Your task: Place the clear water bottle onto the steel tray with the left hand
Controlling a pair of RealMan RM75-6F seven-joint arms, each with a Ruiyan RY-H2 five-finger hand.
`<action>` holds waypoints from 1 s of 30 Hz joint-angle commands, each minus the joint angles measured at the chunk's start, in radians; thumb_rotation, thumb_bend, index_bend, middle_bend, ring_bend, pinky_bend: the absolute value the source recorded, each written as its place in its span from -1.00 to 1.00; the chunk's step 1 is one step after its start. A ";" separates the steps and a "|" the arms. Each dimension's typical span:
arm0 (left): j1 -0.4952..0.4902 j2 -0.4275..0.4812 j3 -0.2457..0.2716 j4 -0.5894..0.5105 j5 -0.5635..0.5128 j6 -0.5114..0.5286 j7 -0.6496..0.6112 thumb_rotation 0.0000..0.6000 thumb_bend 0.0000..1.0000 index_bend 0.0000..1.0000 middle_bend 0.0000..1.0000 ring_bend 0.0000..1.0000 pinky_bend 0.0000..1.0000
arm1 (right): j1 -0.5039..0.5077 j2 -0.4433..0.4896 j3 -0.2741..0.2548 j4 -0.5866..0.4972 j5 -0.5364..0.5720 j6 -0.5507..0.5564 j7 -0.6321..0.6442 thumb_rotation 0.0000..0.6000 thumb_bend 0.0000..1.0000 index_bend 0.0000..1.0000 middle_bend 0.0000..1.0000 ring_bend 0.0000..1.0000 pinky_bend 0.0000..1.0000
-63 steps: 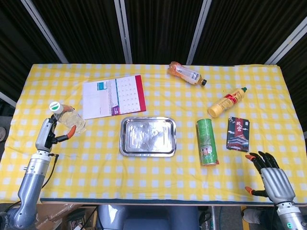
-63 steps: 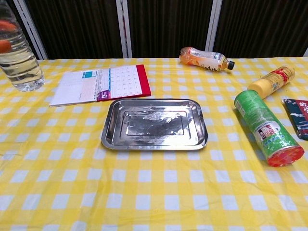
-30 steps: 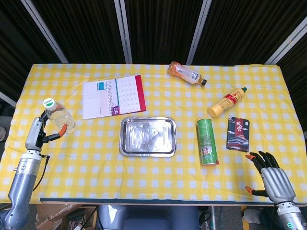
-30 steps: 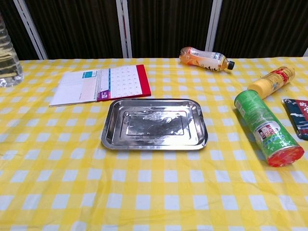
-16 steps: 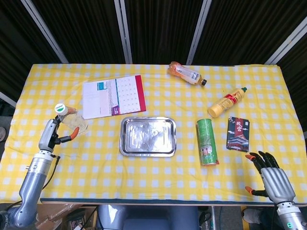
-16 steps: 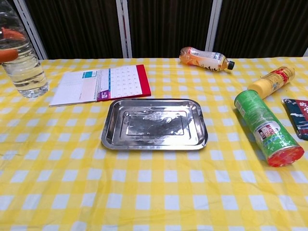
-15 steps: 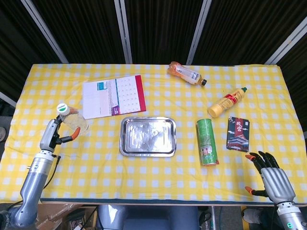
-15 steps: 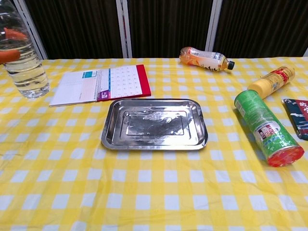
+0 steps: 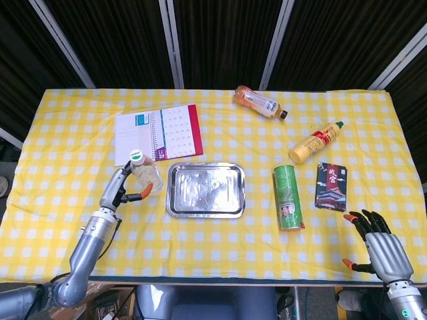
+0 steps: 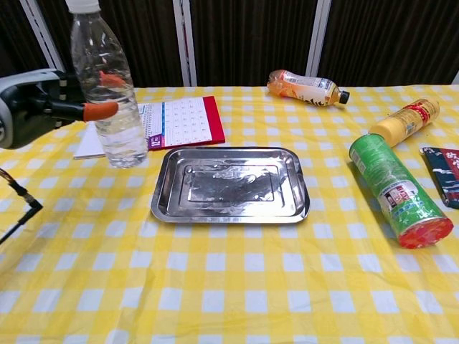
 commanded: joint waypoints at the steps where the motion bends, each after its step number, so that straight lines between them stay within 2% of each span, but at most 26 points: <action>1: -0.056 -0.079 -0.016 0.056 -0.043 -0.036 0.027 1.00 0.36 0.13 -0.57 -1.00 -1.00 | -0.001 0.003 0.001 0.004 0.002 0.001 0.010 1.00 -0.68 -0.62 -0.70 -0.92 -0.96; 16: -0.157 -0.295 -0.029 0.230 -0.019 -0.097 0.018 1.00 0.36 0.13 -0.57 -1.00 -1.00 | 0.005 0.003 0.006 0.024 0.017 -0.014 0.035 1.00 -0.68 -0.62 -0.70 -0.92 -0.96; 30: -0.199 -0.389 -0.036 0.329 -0.006 -0.069 0.092 1.00 0.36 0.13 -0.57 -1.00 -1.00 | 0.007 0.009 0.003 0.030 0.018 -0.024 0.059 1.00 -0.68 -0.62 -0.70 -0.92 -0.96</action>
